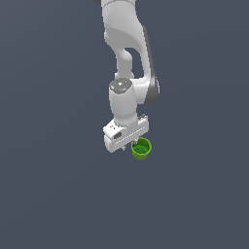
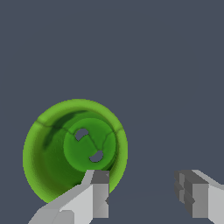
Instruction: Pick up the object and move it to a goal position.
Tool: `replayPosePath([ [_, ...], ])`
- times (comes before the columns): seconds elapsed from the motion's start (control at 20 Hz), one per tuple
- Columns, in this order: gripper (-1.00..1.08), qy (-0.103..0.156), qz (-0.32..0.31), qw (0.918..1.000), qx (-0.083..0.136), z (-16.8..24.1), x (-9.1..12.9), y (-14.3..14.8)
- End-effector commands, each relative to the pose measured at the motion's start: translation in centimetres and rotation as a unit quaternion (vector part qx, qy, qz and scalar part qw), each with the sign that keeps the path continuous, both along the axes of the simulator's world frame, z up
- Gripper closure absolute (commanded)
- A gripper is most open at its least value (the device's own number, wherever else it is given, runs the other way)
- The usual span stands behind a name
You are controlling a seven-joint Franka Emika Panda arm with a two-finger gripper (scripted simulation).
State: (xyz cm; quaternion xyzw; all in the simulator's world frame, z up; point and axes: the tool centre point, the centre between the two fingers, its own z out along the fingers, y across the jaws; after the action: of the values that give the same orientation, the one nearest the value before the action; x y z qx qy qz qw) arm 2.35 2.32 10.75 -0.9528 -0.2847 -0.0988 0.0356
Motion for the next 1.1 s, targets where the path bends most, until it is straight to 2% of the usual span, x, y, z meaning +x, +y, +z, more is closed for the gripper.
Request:
replayPosePath([
  [0.0, -0.2, -0.011, 0.024, 0.9996, 0.001, -0.2, 0.1, 0.5],
  [0.45, -0.2, -0.034, 0.071, 0.9969, 0.004, -0.5, 0.4, 1.4],
  [1.05, -0.2, -0.036, 0.075, 0.9965, 0.004, -2.0, 0.7, 1.7],
])
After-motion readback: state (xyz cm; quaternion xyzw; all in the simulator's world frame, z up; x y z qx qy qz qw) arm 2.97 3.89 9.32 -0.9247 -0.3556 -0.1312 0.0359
